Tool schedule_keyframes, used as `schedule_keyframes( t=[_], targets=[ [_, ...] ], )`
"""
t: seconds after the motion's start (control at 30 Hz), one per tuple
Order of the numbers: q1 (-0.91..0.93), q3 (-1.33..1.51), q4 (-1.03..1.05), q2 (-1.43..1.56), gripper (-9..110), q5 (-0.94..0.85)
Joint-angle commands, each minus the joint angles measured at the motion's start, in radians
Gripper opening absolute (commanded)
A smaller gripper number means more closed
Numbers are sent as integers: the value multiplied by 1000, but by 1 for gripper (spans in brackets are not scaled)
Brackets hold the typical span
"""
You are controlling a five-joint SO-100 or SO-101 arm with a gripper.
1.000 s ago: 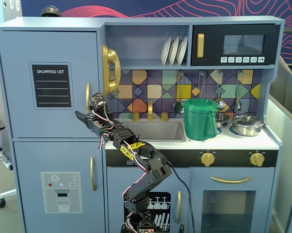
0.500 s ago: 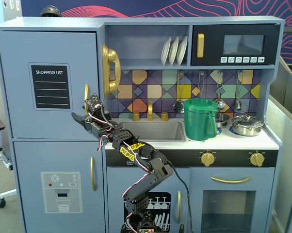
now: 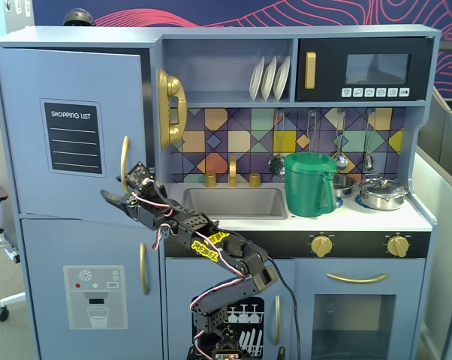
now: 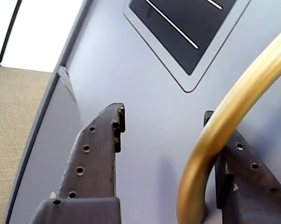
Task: Open the left cabinet door
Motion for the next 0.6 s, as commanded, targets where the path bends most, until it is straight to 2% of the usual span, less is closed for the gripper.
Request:
schedule_keyframes(
  t=[0.0,0.57],
  targets=[
    [-15,21,-17,77,12,-31],
    [100,103,196,460,12,-8]
  ],
)
